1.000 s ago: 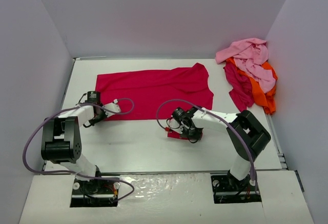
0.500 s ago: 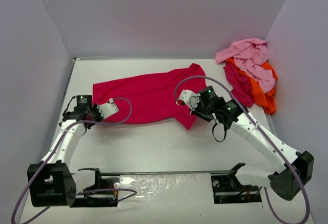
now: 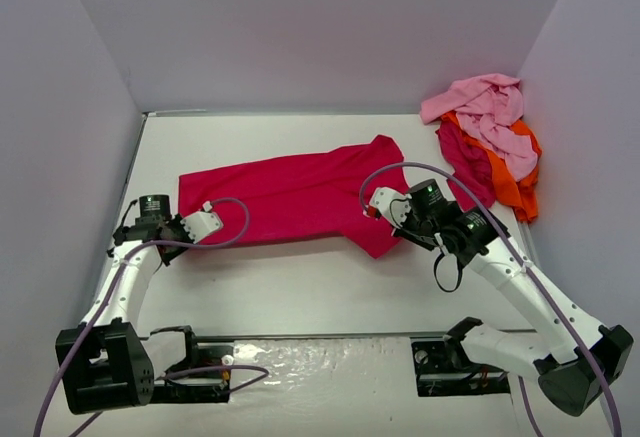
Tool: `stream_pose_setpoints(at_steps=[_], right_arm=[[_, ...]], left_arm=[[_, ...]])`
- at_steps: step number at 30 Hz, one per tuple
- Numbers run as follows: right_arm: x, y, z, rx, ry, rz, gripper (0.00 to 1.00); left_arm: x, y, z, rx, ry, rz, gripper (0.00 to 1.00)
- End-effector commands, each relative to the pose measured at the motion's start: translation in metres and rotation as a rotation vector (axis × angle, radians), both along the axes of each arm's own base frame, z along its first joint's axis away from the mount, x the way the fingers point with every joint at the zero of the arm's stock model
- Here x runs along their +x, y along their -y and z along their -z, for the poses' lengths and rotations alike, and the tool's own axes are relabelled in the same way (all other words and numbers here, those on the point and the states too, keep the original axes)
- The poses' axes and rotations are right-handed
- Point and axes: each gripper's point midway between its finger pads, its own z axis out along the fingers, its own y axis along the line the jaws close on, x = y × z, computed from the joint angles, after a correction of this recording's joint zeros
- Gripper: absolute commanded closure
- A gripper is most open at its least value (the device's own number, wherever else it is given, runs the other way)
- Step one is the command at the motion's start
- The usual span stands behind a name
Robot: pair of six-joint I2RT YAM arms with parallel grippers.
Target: Fold and stack the t-shirts
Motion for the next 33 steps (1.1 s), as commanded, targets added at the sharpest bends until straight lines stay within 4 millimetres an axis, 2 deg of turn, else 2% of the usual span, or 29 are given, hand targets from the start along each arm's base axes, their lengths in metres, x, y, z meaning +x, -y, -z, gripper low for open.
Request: stream_pose_setpoints(at_steps=[1,6,9,11,14,16,18,20,23,27,30,32,33], right_arm=[[0.0,0.017,0.0,-0.08,0.016,0.023,1.0],[0.011,0.017,-0.016,-0.096,0.056,0.025,1.0],[0.021,0.015,-0.028,-0.112,0.081,0.009,1.0],[0.032,0.014,-0.035,-0.153,0.097,0.001,1.0],[0.055,0.011,-0.051,-0.2,0.141,-0.002,1.0],[0.074,0.004,-0.07,-0.21,0.195,-0.025,1.0],[0.095,-0.002,-0.075,-0.222,0.224,-0.027,1.0],[0.119,-0.003,-0.081,-0.231,0.242,-0.004,1.0],[0.156,-0.004,-0.086,-0.237,0.268,0.041,1.0],[0.193,-0.004,-0.075,-0.277,0.263,0.084,1.0],[0.224,-0.003,-0.052,-0.319,0.229,0.115,1.0],[0.242,-0.004,-0.027,-0.354,0.189,0.123,1.0],[0.25,-0.004,-0.022,-0.364,0.19,0.134,1.0]], left_arm=[[0.015,-0.008,-0.025,-0.003,0.072,-0.002,1.0],[0.028,-0.017,-0.043,-0.013,0.108,-0.026,1.0],[0.041,-0.019,-0.053,-0.024,0.128,-0.031,1.0],[0.054,-0.02,-0.067,-0.029,0.157,-0.028,1.0],[0.076,-0.023,-0.085,-0.035,0.202,-0.034,1.0],[0.092,-0.024,-0.091,-0.05,0.22,-0.04,1.0],[0.109,-0.026,-0.104,-0.056,0.264,-0.046,1.0],[0.126,-0.03,-0.107,-0.057,0.286,-0.055,1.0],[0.151,-0.035,-0.097,-0.07,0.266,-0.071,1.0],[0.176,-0.04,-0.087,-0.08,0.239,-0.08,1.0],[0.193,-0.041,-0.074,-0.091,0.211,-0.088,1.0],[0.206,-0.042,-0.065,-0.098,0.198,-0.099,1.0],[0.211,-0.042,-0.062,-0.103,0.191,-0.1,1.0]])
